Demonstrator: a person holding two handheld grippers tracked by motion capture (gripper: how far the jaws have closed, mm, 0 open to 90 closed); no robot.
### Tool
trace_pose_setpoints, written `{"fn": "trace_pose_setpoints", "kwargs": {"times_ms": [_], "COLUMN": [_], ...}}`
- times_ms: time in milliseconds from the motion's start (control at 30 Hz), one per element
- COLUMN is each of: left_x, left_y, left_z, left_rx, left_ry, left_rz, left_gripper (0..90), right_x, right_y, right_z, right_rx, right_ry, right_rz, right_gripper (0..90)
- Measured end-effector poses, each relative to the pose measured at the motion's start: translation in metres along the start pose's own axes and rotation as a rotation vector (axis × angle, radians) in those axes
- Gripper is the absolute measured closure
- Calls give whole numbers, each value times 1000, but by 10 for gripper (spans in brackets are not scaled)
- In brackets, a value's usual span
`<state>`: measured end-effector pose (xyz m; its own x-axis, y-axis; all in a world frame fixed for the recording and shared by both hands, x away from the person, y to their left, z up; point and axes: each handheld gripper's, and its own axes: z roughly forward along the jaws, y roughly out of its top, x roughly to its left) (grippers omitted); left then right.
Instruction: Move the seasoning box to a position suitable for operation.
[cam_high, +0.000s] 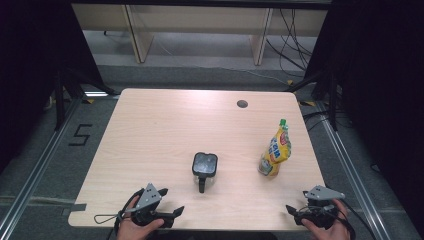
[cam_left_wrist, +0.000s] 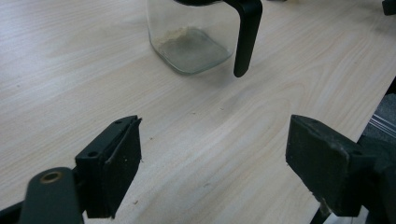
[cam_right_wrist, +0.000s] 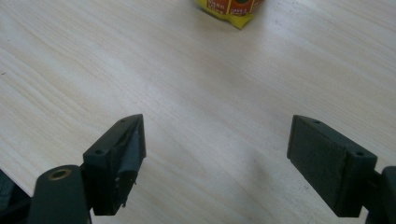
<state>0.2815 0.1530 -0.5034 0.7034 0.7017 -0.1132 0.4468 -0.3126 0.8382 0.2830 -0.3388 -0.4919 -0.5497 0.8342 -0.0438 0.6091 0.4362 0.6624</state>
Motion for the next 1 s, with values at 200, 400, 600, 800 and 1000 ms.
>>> {"fn": "trace_pose_setpoints", "kwargs": {"times_ms": [200,400,600,800,1000], "left_x": [-1,-6,-9,-12,-18], "left_y": [8,13,19,25,32], "left_z": [1,7,14,23,34], "left_rx": [-17,-31,-38,-31,-38], "left_ry": [-16,-40,-42,-64,-67], "left_rz": [36,16,12,42,63], "left_gripper": [164,170,170,188,273], "right_x": [1,0,-1,-1,-2], "right_y": [-1,0,0,0,0], "right_z": [1,-1,-1,-1,0], "right_rx": [6,2,-24,-17,-22], "right_ry": [-4,-5,-11,4,13], "right_rz": [15,17,2,5,-12], "right_gripper": [211,220,222,226,226]}}
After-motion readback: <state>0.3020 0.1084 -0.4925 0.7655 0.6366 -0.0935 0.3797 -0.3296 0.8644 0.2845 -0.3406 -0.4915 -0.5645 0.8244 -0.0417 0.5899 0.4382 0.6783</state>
